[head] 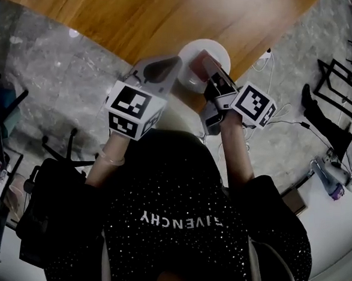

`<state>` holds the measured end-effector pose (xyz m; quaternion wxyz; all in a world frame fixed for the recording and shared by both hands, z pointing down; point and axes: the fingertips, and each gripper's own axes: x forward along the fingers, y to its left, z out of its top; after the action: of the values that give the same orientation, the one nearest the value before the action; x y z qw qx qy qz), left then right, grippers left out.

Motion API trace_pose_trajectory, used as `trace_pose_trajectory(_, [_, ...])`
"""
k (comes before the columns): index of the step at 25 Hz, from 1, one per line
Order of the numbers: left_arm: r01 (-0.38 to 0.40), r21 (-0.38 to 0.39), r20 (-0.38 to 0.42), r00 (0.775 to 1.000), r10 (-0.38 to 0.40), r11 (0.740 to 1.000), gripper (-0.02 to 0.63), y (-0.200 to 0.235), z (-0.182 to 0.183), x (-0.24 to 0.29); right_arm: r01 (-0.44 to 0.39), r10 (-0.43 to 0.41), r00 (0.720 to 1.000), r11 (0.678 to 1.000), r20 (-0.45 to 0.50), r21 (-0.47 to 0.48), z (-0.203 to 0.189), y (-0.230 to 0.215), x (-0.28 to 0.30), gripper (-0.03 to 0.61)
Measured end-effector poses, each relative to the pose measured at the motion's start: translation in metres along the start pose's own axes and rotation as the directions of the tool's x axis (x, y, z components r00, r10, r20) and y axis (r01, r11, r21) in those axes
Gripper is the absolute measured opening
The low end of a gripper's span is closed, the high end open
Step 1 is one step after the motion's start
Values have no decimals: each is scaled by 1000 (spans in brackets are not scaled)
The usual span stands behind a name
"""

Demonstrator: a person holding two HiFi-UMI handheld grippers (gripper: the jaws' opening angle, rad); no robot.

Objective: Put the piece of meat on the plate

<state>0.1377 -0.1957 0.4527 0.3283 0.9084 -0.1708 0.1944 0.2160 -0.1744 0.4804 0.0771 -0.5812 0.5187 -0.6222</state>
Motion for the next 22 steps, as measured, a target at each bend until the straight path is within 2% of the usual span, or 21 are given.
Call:
trace_pose_trajectory(5, [-9, 8, 0, 1000, 9, 1000, 9, 1, 1, 2, 42, -42, 999, 995, -2, 90, 1, -12, 2, 98])
trace_pose_trajectory(9, [-4, 12, -5, 1000, 4, 1000, 9, 1, 1, 2, 57, -54, 998, 993, -37, 102, -3, -12, 6, 107])
trace_pose_trajectory(15, [2, 19, -13, 1000, -2, 1000, 9, -1, 1, 1, 56, -51, 997, 993, -58, 103, -6, 0, 9, 207])
trace_pose_trajectory(22, [-2, 16, -10, 1000, 3, 1000, 9, -1, 0, -1, 100, -91, 994, 977, -54, 189, -5, 4, 4, 224])
